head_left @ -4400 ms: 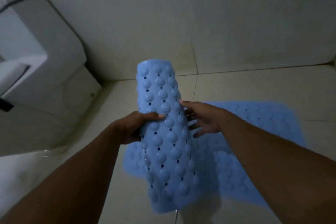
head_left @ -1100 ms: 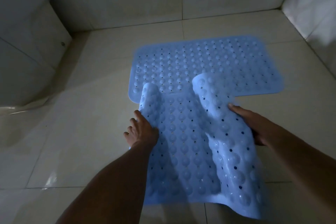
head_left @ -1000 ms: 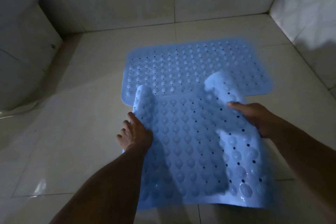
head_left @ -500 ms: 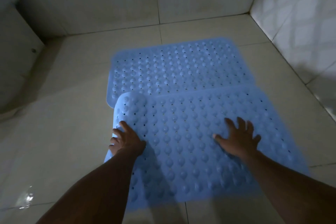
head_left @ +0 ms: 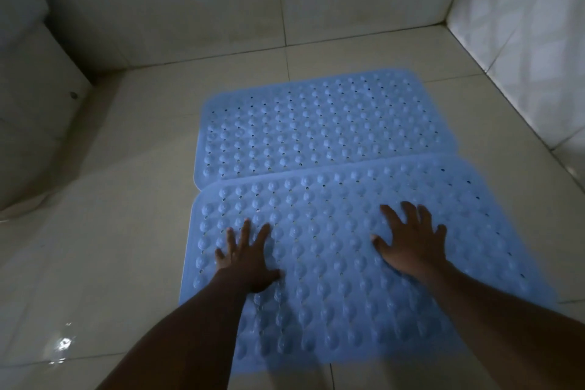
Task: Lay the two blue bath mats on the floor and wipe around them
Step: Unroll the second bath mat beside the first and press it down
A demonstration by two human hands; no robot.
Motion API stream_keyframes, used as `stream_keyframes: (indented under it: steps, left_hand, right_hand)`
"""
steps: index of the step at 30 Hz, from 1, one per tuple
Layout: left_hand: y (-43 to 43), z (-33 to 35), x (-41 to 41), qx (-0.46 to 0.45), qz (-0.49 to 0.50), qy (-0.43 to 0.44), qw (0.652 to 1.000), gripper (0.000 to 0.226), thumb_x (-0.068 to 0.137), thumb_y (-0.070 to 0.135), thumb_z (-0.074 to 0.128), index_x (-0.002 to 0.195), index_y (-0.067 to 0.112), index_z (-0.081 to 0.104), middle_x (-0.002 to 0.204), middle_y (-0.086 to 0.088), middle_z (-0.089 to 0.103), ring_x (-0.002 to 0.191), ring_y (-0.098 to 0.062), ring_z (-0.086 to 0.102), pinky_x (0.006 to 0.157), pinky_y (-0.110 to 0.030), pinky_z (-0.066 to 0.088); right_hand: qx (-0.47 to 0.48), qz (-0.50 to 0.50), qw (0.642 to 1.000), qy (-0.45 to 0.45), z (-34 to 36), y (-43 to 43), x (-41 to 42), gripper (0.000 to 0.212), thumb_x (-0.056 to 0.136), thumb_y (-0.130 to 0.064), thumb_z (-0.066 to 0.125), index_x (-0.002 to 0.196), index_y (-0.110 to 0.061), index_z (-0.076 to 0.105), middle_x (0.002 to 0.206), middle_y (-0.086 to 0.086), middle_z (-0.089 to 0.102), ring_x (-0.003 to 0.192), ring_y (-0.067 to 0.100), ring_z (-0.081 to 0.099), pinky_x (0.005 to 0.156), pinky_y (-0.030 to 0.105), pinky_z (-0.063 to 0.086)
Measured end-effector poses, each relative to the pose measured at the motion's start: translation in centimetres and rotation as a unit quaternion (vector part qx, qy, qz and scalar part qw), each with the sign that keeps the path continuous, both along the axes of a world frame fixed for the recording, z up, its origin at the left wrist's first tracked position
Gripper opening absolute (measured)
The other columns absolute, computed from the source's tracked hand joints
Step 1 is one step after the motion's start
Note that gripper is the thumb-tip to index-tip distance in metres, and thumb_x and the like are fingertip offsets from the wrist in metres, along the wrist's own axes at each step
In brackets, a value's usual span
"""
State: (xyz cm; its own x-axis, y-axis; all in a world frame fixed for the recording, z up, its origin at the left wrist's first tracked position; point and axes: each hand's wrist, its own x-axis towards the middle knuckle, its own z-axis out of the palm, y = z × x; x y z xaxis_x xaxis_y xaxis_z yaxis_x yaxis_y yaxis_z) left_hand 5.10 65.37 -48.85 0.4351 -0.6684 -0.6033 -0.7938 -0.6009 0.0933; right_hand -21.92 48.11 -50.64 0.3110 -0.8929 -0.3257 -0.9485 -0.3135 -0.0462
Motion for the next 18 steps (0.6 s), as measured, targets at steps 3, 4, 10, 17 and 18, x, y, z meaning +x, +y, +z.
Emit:
stream_keyframes:
  steps: [3,4,10,17,18]
  left_hand:
    - [-0.2,-0.4,0.2,0.013,-0.012,0.038,0.999,0.11,0.083,0.066,0.069,0.158,0.046,-0.009,0.167,0.003,-0.026,0.154,-0.038,-0.017,0.119,-0.07,0.017]
    - [-0.2,-0.5,0.3,0.016,-0.01,0.037,0.999,0.11,0.083,0.065,0.069,0.158,0.046,-0.009,0.167,0.004,-0.026,0.154,-0.038,-0.017,0.118,-0.07,0.019]
    - [0.9,-0.8,-0.2,0.024,-0.024,0.021,0.999,0.114,0.081,0.065,0.071,0.159,0.043,-0.009,0.168,-0.002,-0.022,0.154,-0.041,-0.015,0.121,-0.064,0.021]
    - [2.3,0.5,-1.1,-0.022,-0.006,0.0,1.0,0.096,0.071,0.073,0.073,0.149,0.044,0.026,0.152,-0.001,0.021,0.142,-0.036,0.023,0.108,-0.051,0.044]
    - [2.3,0.6,-1.0,-0.024,-0.002,0.0,1.0,0.093,0.07,0.076,0.072,0.147,0.044,0.03,0.148,-0.001,0.025,0.138,-0.035,0.027,0.107,-0.051,0.044]
  right_hand:
    - [0.093,0.016,0.996,-0.012,-0.7,-0.8,1.2,0.078,0.087,-0.079,0.035,0.153,-0.054,0.001,0.168,-0.009,-0.012,0.155,0.032,-0.012,0.115,0.071,0.011]
    - [0.099,0.017,0.995,-0.01,-0.9,-0.6,1.4,0.079,0.087,-0.08,0.033,0.153,-0.054,-0.003,0.168,-0.01,-0.015,0.155,0.033,-0.014,0.115,0.072,0.01]
    - [0.073,0.017,0.997,0.003,-1.6,2.2,0.7,0.075,0.092,-0.076,0.022,0.154,-0.05,-0.011,0.168,-0.005,-0.02,0.154,0.033,-0.018,0.117,0.072,0.006]
    - [-0.025,0.029,0.999,0.028,-1.9,5.2,-0.3,0.075,0.088,-0.079,0.027,0.155,-0.047,0.015,0.168,0.001,0.016,0.153,0.035,0.013,0.112,0.063,0.027]
    - [-0.045,0.031,0.998,0.026,-1.8,5.0,-0.3,0.073,0.087,-0.079,0.03,0.152,-0.045,0.027,0.164,0.003,0.028,0.15,0.036,0.024,0.109,0.06,0.032]
